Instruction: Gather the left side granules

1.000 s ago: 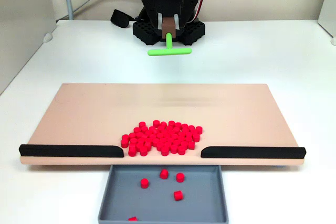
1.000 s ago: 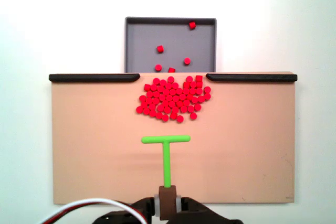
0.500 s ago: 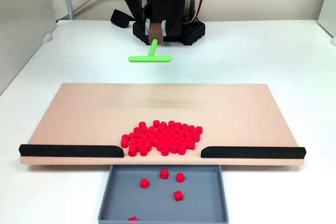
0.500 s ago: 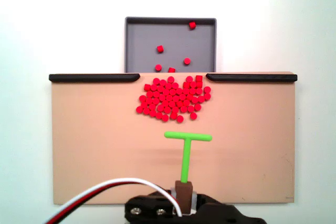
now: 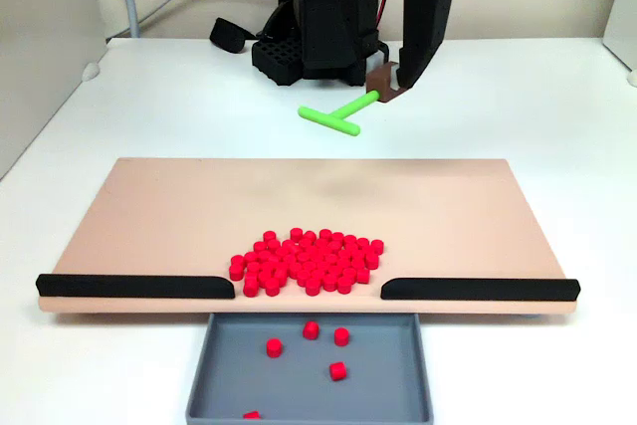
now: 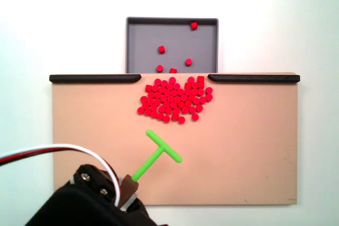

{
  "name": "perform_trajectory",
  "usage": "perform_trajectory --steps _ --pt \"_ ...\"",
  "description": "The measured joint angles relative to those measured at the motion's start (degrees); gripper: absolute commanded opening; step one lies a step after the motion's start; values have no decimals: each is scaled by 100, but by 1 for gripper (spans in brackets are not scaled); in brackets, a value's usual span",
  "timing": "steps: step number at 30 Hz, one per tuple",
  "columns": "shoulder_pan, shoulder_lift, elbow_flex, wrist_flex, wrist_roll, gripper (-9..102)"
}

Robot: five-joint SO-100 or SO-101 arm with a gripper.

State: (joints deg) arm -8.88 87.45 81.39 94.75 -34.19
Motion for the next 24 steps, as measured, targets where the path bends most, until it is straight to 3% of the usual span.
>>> perform_trajectory --steps 10,24 --pt "-606 -466 -299 -35 2338 0" --pt "-817 -1793 -1635 -26 3384 0"
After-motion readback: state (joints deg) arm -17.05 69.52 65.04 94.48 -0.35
